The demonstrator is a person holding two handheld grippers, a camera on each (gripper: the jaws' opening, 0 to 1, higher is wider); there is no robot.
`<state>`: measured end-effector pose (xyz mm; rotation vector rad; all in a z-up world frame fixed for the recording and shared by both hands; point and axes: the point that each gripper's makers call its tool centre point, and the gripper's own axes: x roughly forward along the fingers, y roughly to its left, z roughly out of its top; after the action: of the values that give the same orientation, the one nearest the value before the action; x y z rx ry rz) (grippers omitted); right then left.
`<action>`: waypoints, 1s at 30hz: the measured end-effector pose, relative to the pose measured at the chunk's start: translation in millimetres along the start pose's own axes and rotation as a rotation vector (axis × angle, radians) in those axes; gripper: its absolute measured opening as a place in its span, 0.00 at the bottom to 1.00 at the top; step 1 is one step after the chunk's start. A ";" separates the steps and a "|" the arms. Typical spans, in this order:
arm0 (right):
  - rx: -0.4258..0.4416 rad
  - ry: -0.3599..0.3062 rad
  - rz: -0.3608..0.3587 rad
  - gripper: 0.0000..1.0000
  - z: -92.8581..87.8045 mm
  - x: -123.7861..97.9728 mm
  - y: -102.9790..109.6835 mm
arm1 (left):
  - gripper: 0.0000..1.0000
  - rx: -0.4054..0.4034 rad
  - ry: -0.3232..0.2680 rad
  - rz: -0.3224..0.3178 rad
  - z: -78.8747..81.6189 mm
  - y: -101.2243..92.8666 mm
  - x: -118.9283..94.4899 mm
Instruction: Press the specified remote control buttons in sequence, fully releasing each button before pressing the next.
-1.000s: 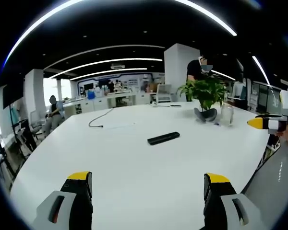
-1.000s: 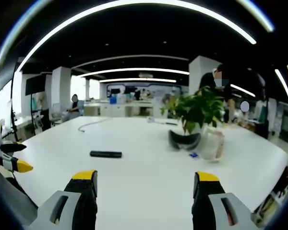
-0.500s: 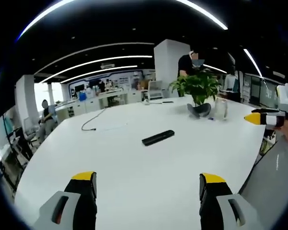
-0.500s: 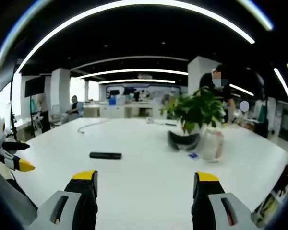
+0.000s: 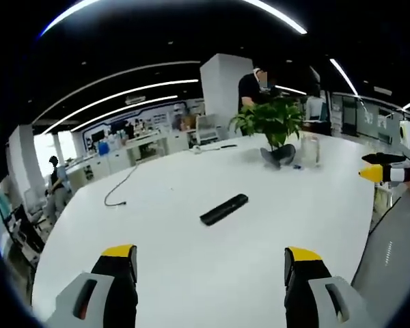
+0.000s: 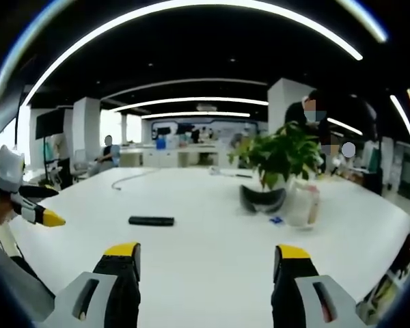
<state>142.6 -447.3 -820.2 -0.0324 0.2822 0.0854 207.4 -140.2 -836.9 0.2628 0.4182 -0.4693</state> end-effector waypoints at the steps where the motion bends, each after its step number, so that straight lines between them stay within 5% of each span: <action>1: 0.003 0.005 0.002 0.77 -0.9 0.1 0.3 | 0.92 0.010 0.004 -0.007 1.7 -0.1 2.3; 10: 0.011 0.024 0.006 0.72 -4.2 0.8 0.7 | 0.93 0.032 0.018 -0.079 16.8 1.1 30.7; 30: 0.003 0.063 0.005 0.64 -10.5 2.0 2.0 | 0.91 0.144 0.144 -0.228 19.3 -7.2 89.3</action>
<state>141.5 -445.6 -830.9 -0.0312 0.3458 0.0885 282.5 -186.9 -860.8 0.3918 0.5596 -0.7084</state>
